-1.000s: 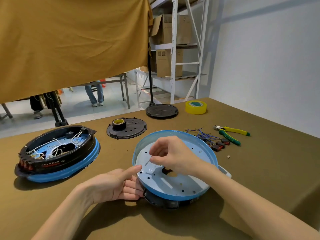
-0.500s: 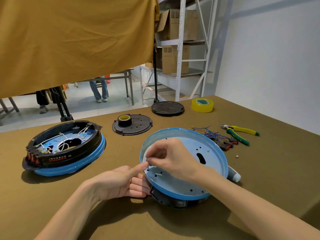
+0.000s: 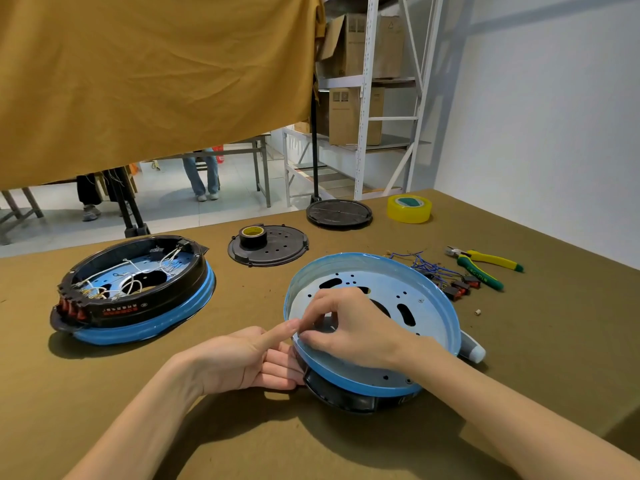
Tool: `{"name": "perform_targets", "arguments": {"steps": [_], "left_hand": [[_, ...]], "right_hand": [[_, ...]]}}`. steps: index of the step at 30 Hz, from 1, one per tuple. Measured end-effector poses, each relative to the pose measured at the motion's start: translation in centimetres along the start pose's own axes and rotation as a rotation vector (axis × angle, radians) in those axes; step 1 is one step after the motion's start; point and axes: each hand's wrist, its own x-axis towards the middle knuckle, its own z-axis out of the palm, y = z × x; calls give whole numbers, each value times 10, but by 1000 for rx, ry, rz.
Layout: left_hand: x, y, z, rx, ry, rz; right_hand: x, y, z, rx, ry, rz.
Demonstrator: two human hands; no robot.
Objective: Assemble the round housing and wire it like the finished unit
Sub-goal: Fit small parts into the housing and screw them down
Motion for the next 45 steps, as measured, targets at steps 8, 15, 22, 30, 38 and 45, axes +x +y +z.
{"name": "perform_targets", "arguments": {"steps": [8, 15, 22, 30, 38, 45], "left_hand": [[0, 0, 0, -15, -7, -7], [-1, 1, 1, -16, -7, -8], [0, 0, 2, -2, 3, 1], [-1, 0, 3, 0, 0, 13], [0, -2, 3, -4, 8, 18], [1, -2, 2, 1, 16, 18]], "right_hand": [[2, -2, 3, -81, -2, 46], [2, -3, 6, -93, -2, 67], [2, -5, 5, -96, -10, 56], [2, -5, 5, -78, -28, 63], [2, -2, 3, -64, -20, 76], [2, -1, 5, -61, -24, 63]]}}
